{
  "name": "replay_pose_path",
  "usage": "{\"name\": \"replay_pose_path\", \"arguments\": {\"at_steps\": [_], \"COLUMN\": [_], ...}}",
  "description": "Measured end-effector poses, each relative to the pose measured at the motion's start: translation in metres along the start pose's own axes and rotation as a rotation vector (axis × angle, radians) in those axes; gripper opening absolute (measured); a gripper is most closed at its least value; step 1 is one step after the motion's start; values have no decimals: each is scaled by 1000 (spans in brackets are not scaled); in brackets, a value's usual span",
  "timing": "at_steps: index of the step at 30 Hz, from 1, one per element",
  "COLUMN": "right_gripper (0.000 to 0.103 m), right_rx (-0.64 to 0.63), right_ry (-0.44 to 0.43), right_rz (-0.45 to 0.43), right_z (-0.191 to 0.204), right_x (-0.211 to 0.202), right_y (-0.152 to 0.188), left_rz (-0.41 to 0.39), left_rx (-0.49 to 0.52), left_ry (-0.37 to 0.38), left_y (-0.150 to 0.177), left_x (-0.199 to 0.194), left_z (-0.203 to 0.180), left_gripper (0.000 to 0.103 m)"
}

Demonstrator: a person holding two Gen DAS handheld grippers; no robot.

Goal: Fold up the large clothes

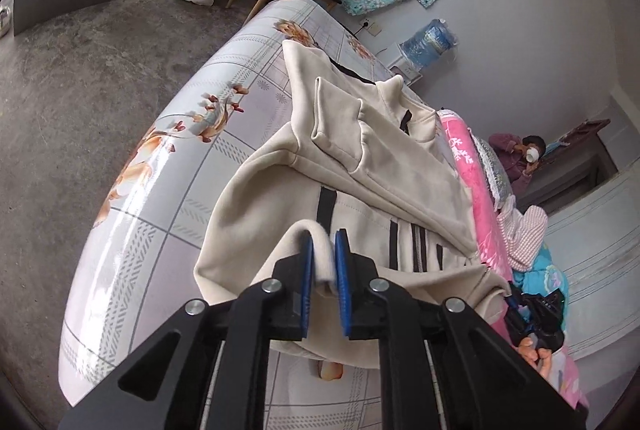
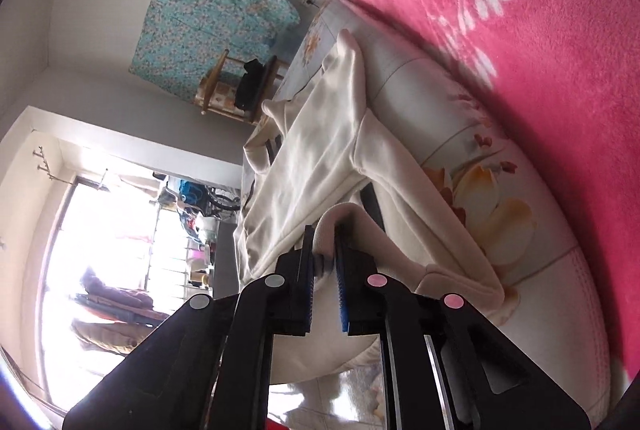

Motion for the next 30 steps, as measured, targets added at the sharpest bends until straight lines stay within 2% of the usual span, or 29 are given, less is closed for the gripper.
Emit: {"name": "replay_pose_path", "arguments": {"at_steps": [1, 2, 3, 4, 7, 10, 12, 15, 18, 21, 22, 25, 26, 30], "right_gripper": [27, 36, 40, 43, 43, 43, 43, 43, 43, 39, 35, 32, 32, 35], "right_rx": [5, 5, 3, 3, -38, -228, -395, -664, -836, -869, -852, -846, -853, -789], "right_ry": [7, 30, 42, 42, 68, 109, 130, 238, 391, 515, 528, 535, 551, 560], "right_rz": [-15, -34, -55, -75, -129, -128, -67, 22, 57, 100, 111, 91, 78, 65], "right_z": [-3, -6, -9, -10, -8, 17, 35, 47, 33, 1, -7, -7, -6, 0], "right_x": [2, 1, 0, -3, -17, -25, -19, -3, 11, 28, 30, 25, 22, 14], "right_y": [-4, -8, -13, -16, -23, -8, 16, 57, 77, 75, 73, 67, 65, 60], "left_rz": [-8, -23, -41, -58, -112, -131, -100, -18, 56, 44, 40, 6, -8, -28], "left_rx": [-16, -22, -27, -37, -40, 44, 129, 283, 390, 449, 447, 415, 423, 406], "left_ry": [2, -4, -10, -8, -31, -36, -18, -24, -135, -250, -277, -291, -316, -330], "left_y": [-3, -6, -9, -13, -23, -19, -4, 28, 53, 53, 51, 38, 34, 25], "left_x": [0, -2, -4, -8, -23, -35, -34, -19, 12, 34, 39, 38, 36, 25], "left_z": [3, 6, 9, 12, 21, 12, -4, -26, -28, -15, -9, -2, 1, 5], "left_gripper": [15, 22, 27, 28, 29, 29, 29, 29, 29, 29, 29, 29, 29, 28]}}
Point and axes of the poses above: each gripper's, at about its wrist camera, not at the fingertips, and x roughly the way its jaws point, z to its left, y to its underside, the point moved 8 cm from there along x, roughly the way its jaws point, and after that the axes turned 10 degrees about -z, right-handed, at the moved point
